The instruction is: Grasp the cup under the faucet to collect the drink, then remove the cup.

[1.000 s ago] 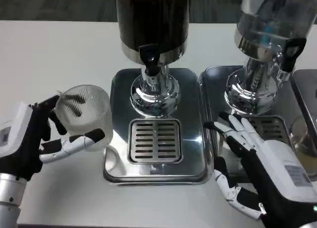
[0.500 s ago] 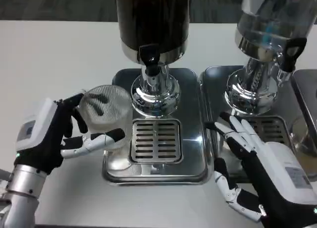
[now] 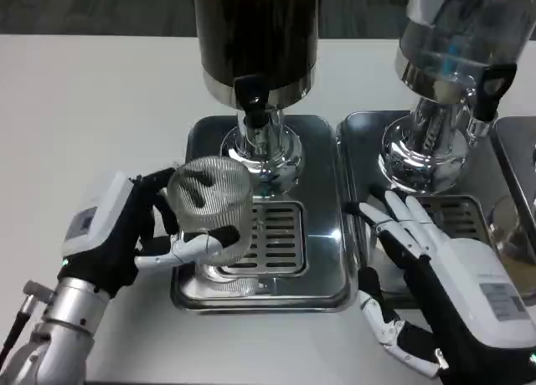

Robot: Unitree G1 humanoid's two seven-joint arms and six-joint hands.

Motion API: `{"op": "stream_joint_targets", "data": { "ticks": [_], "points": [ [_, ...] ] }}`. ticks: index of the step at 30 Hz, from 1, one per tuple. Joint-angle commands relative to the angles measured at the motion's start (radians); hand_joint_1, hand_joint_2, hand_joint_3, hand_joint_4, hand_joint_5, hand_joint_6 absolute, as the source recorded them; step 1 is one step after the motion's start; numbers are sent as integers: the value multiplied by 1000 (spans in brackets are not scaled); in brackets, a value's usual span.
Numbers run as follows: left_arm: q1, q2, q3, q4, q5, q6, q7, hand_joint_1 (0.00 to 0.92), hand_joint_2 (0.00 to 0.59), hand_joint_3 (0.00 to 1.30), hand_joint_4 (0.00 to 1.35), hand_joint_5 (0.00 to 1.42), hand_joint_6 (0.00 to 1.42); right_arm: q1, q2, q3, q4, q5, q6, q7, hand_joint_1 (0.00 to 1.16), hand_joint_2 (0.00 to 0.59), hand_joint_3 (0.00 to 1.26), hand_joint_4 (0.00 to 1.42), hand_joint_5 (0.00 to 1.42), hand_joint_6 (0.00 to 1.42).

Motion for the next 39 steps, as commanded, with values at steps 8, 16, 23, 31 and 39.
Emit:
{"op": "stream_joint_targets", "data": {
  "ticks": [8,16,23,31,39],
  "points": [
    [-39,-31,-23,19,-1,1,-1,441,147,640,687,940,1215,33,17,-8,-21,10,3,-7,594,586,153,15,0,144],
    [-57,-56,-29,36,-4,13,-6,437,140,640,687,940,1215,56,18,-15,-44,12,8,1,587,586,147,12,0,130],
    [-74,-77,-32,64,-5,32,-15,436,137,640,687,940,1215,71,18,-18,-59,13,12,8,584,586,147,7,0,129],
    [-99,-96,-39,95,-8,56,-49,415,139,591,626,907,1166,84,18,-21,-72,19,21,21,582,586,147,6,0,129],
    [-101,-95,-48,100,-11,75,-73,289,120,462,555,811,1052,79,23,-16,-65,19,25,28,580,586,147,3,0,129]
  ]
}}
